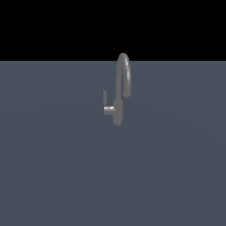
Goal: Turn on the faucet by rotating a designated handle.
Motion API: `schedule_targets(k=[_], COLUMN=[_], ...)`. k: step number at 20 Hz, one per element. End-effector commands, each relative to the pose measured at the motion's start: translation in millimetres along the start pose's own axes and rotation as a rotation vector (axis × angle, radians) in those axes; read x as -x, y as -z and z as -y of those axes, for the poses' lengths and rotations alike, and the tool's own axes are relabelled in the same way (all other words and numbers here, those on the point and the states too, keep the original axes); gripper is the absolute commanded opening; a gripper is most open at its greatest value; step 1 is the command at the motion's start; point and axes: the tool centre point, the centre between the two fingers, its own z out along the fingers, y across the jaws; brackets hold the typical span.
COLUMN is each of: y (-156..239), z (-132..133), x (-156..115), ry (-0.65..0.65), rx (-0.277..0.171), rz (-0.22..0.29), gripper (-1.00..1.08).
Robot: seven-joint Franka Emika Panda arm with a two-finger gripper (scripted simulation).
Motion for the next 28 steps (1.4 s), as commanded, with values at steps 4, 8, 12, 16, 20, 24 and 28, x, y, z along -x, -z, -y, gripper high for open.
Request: schedule_targets(k=[4,8,12,16,20,24,28], y=[13.3,13.2,4.1,-14.5,-43.0,-81.1,-128.3], z=[35.2,63.6,92.9,121.6,148.1,170.3,186.4], x=[-1.9,-4.1,-7.8,-13.5,-21.6,-32.0,-44.3], ry=[-0.109,-0.180,-0.246,-0.308,-0.366,-0.423,-0.479], rx=[0.032,0.059,0.090,0.124,0.161,0.201,0.245], rz=[-0.108,-0.178,-0.241,-0.295,-0.340,-0.375,-0.401], gripper=[-1.00,-1.00,-1.00,-1.00,-1.00,-1.00,-1.00])
